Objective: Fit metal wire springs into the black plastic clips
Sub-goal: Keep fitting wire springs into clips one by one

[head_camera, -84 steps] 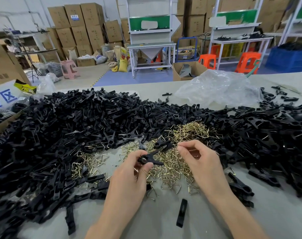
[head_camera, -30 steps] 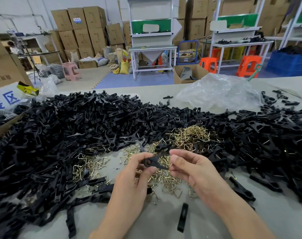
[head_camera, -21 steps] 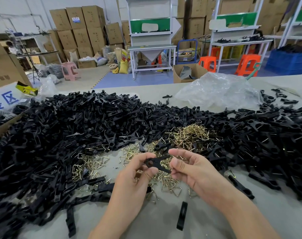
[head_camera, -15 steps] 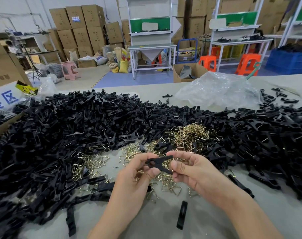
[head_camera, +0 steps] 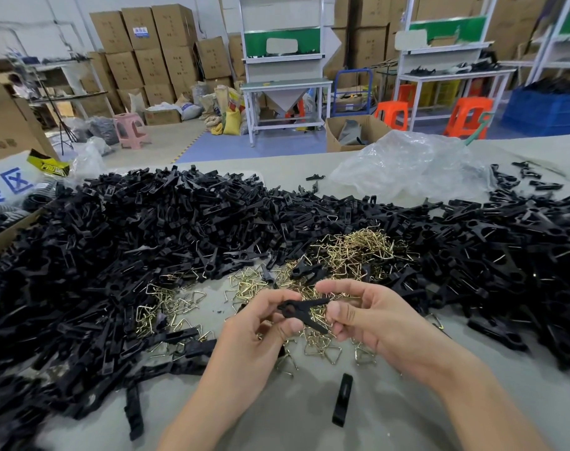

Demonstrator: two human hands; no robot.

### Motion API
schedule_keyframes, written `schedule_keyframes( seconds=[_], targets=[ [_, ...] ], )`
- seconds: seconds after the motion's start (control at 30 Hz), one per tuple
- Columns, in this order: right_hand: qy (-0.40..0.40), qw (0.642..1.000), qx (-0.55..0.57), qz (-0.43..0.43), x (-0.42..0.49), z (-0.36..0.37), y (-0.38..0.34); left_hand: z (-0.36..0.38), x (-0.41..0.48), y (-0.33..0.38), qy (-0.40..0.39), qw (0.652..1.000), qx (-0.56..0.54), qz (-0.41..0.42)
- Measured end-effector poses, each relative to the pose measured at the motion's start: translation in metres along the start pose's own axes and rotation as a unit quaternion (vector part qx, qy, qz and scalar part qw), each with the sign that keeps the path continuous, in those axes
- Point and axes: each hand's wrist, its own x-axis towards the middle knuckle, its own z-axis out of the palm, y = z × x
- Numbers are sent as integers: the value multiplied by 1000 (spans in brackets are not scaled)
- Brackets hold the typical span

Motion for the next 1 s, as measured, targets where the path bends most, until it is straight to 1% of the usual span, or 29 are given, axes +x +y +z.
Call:
schedule_keyframes(
  seconds=[0.17, 0.33, 0.6, 0.83, 1.0],
  targets=[
    [2, 1000, -6, -3, 1, -2, 2, 0, -1, 0, -5, 1000, 4, -9],
    [20, 1000, -5, -15, 3, -2, 3, 0, -1, 0, -6, 1000, -10, -7],
    [-18, 1000, 4, 6, 1, -4, 3, -1, -1, 0, -29, 999, -38, -10],
    [-36, 999, 8, -4, 2, -3, 5, -2, -1, 0, -34, 998, -60, 2],
    [-30, 998, -55, -29, 0, -3, 2, -6, 1, -2, -65, 994, -83, 12]
  ],
)
